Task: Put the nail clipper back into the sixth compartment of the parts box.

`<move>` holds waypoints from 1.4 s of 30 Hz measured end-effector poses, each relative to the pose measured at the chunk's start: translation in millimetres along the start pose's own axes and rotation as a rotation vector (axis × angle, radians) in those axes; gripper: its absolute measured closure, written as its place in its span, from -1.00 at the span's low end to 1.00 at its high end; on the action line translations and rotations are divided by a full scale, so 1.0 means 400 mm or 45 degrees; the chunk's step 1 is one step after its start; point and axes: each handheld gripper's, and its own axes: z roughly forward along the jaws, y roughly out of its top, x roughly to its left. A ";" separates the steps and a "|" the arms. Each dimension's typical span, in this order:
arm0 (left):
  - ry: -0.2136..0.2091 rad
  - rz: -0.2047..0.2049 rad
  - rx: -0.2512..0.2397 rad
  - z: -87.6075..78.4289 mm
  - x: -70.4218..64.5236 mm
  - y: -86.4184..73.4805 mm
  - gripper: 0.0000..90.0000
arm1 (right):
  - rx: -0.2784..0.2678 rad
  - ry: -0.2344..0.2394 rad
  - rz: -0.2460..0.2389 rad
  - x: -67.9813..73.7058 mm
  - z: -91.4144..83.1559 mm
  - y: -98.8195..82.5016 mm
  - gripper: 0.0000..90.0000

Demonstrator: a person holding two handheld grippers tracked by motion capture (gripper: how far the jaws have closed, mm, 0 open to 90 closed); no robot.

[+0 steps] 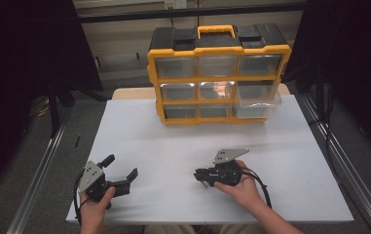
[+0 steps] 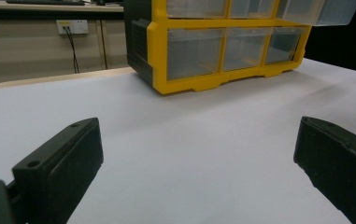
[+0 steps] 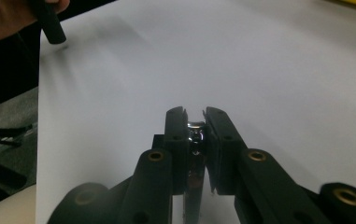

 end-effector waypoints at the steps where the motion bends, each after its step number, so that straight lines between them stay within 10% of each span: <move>1: 0.010 -0.004 0.001 -0.002 -0.001 0.000 -0.97 | -0.012 -0.010 -0.003 0.000 -0.003 0.000 0.79; 16: 0.009 -0.018 -0.012 -0.003 -0.004 -0.001 -0.97 | -0.231 -0.074 0.071 -0.012 -0.042 0.015 0.79; 42: 0.007 -0.007 -0.010 0.000 -0.004 0.001 -0.97 | -0.370 -0.150 0.077 -0.032 -0.097 0.101 0.79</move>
